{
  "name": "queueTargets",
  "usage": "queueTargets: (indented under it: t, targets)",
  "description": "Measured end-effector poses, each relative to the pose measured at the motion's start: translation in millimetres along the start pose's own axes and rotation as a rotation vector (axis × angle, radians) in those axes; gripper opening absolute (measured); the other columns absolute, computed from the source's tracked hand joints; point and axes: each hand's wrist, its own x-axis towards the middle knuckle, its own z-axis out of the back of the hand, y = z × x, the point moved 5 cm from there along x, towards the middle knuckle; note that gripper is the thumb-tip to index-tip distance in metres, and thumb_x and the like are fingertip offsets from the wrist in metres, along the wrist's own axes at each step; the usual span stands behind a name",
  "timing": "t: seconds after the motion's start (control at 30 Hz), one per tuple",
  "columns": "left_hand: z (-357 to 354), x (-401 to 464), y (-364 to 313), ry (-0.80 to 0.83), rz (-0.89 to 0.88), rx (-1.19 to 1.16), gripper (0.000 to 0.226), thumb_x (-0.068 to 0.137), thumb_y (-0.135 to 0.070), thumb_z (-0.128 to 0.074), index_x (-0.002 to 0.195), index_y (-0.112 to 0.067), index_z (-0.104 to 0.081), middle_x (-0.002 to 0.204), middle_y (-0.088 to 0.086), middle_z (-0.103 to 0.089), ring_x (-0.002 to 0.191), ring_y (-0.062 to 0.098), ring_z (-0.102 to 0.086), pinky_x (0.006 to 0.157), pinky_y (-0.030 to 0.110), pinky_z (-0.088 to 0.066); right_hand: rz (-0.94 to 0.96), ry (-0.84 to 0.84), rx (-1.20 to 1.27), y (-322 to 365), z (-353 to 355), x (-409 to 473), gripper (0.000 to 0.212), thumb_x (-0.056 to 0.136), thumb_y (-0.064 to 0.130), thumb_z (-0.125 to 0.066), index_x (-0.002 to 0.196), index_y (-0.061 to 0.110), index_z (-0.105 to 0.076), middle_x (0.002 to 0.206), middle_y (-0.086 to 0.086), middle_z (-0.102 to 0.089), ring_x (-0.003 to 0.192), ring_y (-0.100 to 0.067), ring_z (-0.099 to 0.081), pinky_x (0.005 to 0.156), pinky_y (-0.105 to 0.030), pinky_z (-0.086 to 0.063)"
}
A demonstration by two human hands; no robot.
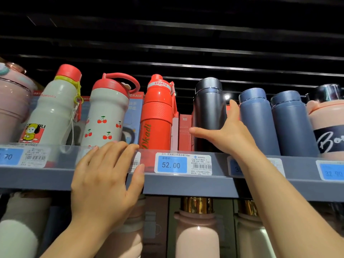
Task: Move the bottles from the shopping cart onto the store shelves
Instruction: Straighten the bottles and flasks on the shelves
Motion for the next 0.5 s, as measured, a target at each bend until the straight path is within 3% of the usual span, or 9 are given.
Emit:
queueTargets:
  t: [0.13, 0.2, 0.3, 0.4, 0.5]
  targets:
    - [-1, 0, 1, 0.007, -0.005, -0.001, 0.049, 0.092, -0.037, -0.036, 0.117, -0.008, -0.067, 0.109, 0.009, -0.066, 0.105, 0.024, -0.050, 0.094, 0.044, -0.037, -0.058, 0.105, 0.208, -3, 5, 2, 0.108, 0.076, 0.034, -0.075, 0.151, 0.035, 0.003, 0.146, -0.001, -0.041, 0.118, -0.022, -0.045, 0.092, -0.035, -0.037]
    - [-1, 0, 1, 0.004, -0.009, 0.004, 0.049, 0.092, -0.037, -0.036, 0.117, -0.008, -0.067, 0.110, 0.009, -0.066, 0.106, 0.024, -0.050, 0.094, 0.045, -0.037, -0.064, 0.102, 0.200, -4, 6, 0, 0.106, 0.075, 0.031, -0.073, 0.150, 0.037, 0.001, 0.142, -0.001, -0.043, 0.109, -0.020, -0.045, 0.089, -0.034, -0.038]
    - [0, -1, 1, -0.016, -0.017, 0.005, 0.049, 0.092, -0.036, -0.037, 0.117, -0.007, -0.067, 0.110, 0.011, -0.066, 0.106, 0.025, -0.049, 0.096, 0.046, -0.036, -0.050, 0.037, 0.018, -1, 3, -6, 0.120, 0.065, 0.053, -0.080, 0.149, 0.039, 0.005, 0.146, -0.006, -0.040, 0.120, -0.029, -0.050, 0.095, -0.044, -0.046]
    - [-1, -1, 2, -0.005, -0.017, 0.006, 0.049, 0.092, -0.036, -0.037, 0.117, -0.007, -0.067, 0.109, 0.010, -0.066, 0.105, 0.025, -0.051, 0.096, 0.046, -0.037, -0.032, -0.005, -0.180, 5, -1, -9, 0.132, 0.055, 0.075, -0.073, 0.150, 0.034, 0.009, 0.153, -0.011, -0.028, 0.132, -0.033, -0.042, 0.092, -0.047, -0.045]
    - [-2, -1, 2, 0.005, -0.010, 0.001, 0.049, 0.092, -0.037, -0.036, 0.117, -0.008, -0.067, 0.109, 0.008, -0.065, 0.104, 0.026, -0.053, 0.095, 0.047, -0.039, -0.049, 0.053, -0.148, 3, -2, -8, 0.127, 0.059, 0.076, -0.070, 0.150, 0.035, 0.009, 0.150, -0.008, -0.035, 0.127, -0.032, -0.047, 0.092, -0.045, -0.045]
